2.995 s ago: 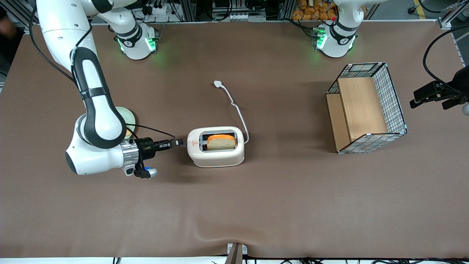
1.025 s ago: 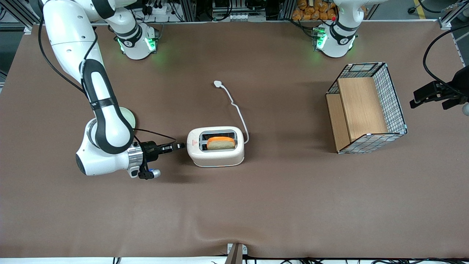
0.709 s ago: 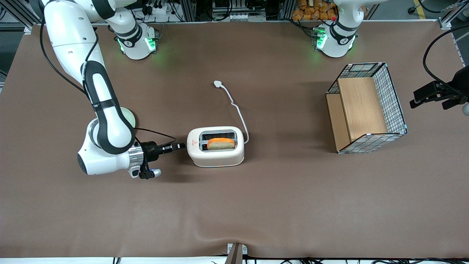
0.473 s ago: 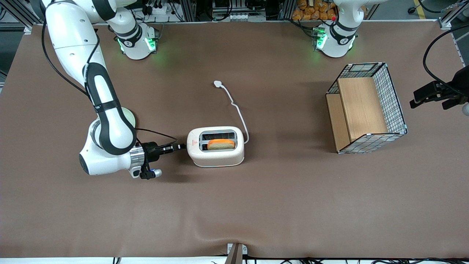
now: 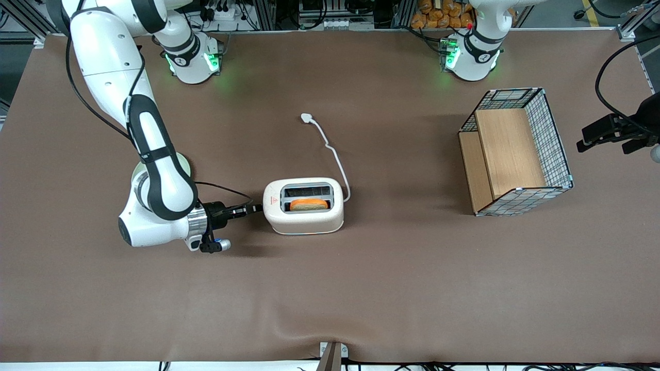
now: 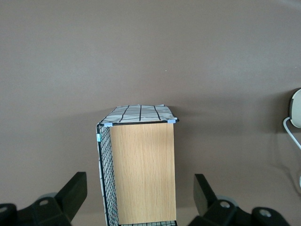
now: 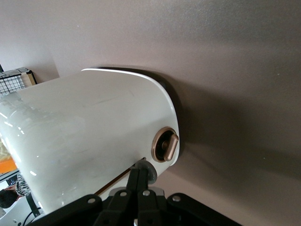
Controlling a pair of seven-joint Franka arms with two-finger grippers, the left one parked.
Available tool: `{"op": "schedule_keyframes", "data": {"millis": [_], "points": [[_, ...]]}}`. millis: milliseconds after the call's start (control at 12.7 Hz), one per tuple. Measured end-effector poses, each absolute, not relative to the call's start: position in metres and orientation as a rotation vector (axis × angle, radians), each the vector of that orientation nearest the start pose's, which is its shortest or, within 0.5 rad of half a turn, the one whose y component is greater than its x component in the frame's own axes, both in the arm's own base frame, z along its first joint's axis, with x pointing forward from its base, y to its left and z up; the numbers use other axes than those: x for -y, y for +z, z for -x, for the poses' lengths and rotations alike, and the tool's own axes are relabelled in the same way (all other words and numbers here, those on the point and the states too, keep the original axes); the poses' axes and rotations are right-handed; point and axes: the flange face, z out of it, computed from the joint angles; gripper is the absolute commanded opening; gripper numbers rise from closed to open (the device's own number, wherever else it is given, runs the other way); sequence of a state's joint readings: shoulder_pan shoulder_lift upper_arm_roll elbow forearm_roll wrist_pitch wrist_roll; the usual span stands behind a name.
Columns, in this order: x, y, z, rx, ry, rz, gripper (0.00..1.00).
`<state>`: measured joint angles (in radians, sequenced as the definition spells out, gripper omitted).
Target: Press toaster button with right arm
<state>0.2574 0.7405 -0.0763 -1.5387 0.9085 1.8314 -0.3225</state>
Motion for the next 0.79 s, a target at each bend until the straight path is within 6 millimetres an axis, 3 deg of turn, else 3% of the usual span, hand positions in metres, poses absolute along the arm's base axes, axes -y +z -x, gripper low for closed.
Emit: {"op": "schedule_keyframes", "data": {"millis": [788], "points": [[-0.1912,0.2088,-0.6479,0.095,0.423,2.328,0.00]]}}
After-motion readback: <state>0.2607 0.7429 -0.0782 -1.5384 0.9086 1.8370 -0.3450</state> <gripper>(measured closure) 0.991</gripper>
